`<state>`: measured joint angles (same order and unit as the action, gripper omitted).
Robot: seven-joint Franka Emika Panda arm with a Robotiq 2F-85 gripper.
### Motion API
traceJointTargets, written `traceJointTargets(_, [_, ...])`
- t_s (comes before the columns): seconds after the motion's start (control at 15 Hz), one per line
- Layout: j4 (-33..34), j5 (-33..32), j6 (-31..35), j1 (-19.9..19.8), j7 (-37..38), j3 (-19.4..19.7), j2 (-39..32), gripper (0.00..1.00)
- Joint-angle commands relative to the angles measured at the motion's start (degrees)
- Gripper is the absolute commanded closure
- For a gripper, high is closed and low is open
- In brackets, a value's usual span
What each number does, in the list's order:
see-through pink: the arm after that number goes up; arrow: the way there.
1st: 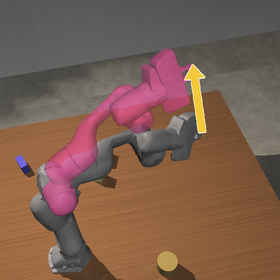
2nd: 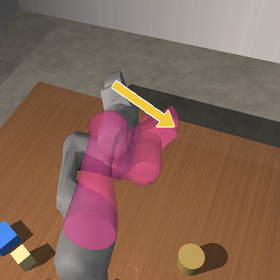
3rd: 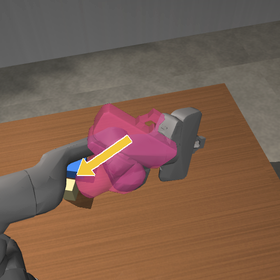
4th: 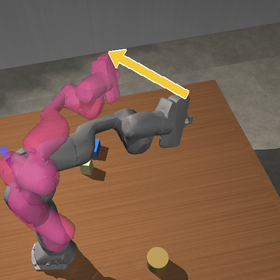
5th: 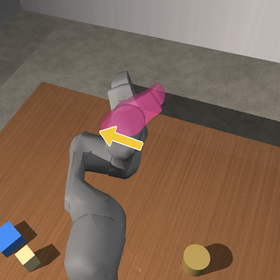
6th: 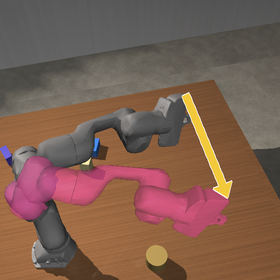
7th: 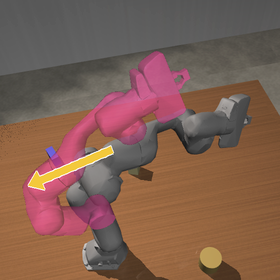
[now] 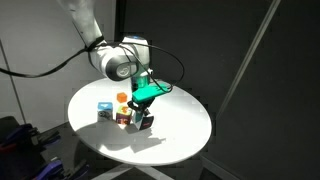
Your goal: Rotate the A cube on the table
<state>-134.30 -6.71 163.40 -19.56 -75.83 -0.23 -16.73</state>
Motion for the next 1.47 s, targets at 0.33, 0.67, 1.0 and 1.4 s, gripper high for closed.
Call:
traceJointTargets(0.33, [-1.8,13.3,0.7,-5.6,-24.8,-7.7,2.9,0.99])
traceJointTargets(0.67, [-2.5,21.4,-0.1,-8.0,-42.6,-9.6,4.3,0.99])
traceJointTargets(1.0, [-2.4,25.6,0.4,-9.6,-51.0,-10.0,3.6,0.99])
traceJointTargets(1.4, [-2.3,26.2,1.1,-7.4,-51.1,-7.8,1.4,0.99])
